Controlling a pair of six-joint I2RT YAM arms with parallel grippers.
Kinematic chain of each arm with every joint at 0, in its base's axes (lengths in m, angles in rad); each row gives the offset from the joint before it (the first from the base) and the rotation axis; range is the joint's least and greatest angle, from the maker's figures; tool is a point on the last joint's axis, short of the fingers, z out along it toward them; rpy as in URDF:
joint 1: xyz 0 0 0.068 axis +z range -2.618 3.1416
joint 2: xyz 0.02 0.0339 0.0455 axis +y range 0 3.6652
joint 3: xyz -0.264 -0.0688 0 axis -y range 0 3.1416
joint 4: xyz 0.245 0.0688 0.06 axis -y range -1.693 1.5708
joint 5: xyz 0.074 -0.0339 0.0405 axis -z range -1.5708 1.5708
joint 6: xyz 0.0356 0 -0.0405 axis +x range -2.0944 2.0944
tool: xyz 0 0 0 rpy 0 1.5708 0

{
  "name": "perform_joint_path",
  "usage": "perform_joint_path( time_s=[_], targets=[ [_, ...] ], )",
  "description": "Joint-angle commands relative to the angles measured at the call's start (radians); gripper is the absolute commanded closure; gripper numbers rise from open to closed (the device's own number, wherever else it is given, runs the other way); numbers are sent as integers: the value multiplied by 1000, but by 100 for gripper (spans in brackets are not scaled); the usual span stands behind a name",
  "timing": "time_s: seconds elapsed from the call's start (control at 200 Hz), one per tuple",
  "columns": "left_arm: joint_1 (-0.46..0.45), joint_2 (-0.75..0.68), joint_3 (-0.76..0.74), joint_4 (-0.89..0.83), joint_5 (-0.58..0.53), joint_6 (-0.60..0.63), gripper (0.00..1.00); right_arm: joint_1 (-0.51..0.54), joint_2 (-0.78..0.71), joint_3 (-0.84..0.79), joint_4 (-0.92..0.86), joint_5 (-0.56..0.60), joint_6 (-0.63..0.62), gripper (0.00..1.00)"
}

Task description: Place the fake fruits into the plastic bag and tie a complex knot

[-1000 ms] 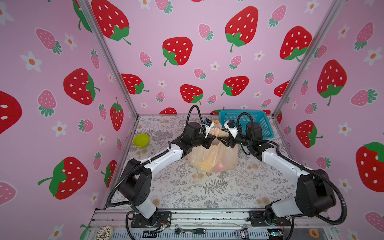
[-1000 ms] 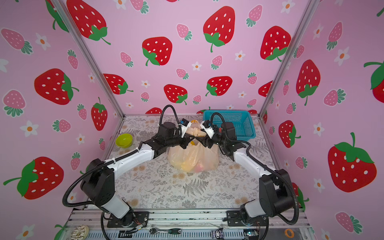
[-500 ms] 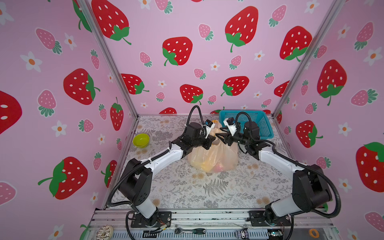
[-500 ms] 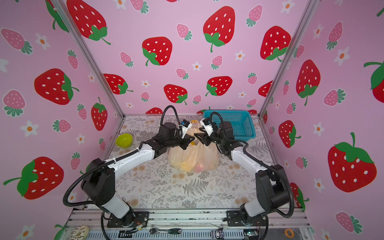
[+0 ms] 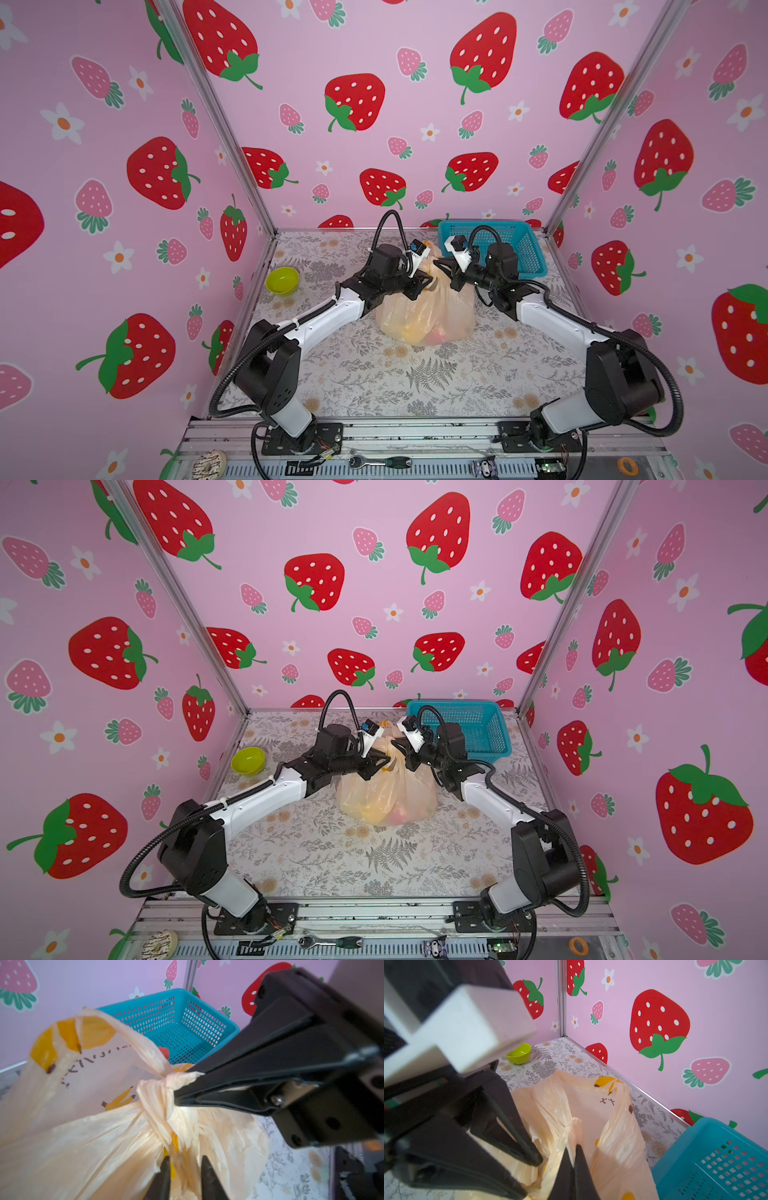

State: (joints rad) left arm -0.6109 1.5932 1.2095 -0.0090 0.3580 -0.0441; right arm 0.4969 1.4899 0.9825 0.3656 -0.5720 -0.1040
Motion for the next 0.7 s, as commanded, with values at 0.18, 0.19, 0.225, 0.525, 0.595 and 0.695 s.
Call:
perform_joint_path(
  time_s=[0.18,0.19,0.225,0.525,0.595,0.695],
  targets=[
    [23,-199,51,-199,42,289,54,-4,-138,-53,-8,-149,-204,100],
    [23,-199,60,-214,42,308,54,-3,-140,-55,-8,-154,-206,100],
    [23,-197,89,-258,49,363,54,-4,-147,-57,-8,-167,-213,100],
    [33,-26,353,-539,184,602,31,-3,-167,-94,68,-210,-196,100],
    [41,26,409,-591,211,612,31,-3,-168,-100,78,-207,-194,100],
    [50,75,454,-630,252,619,33,-3,-172,-107,91,-197,-187,100]
  ],
)
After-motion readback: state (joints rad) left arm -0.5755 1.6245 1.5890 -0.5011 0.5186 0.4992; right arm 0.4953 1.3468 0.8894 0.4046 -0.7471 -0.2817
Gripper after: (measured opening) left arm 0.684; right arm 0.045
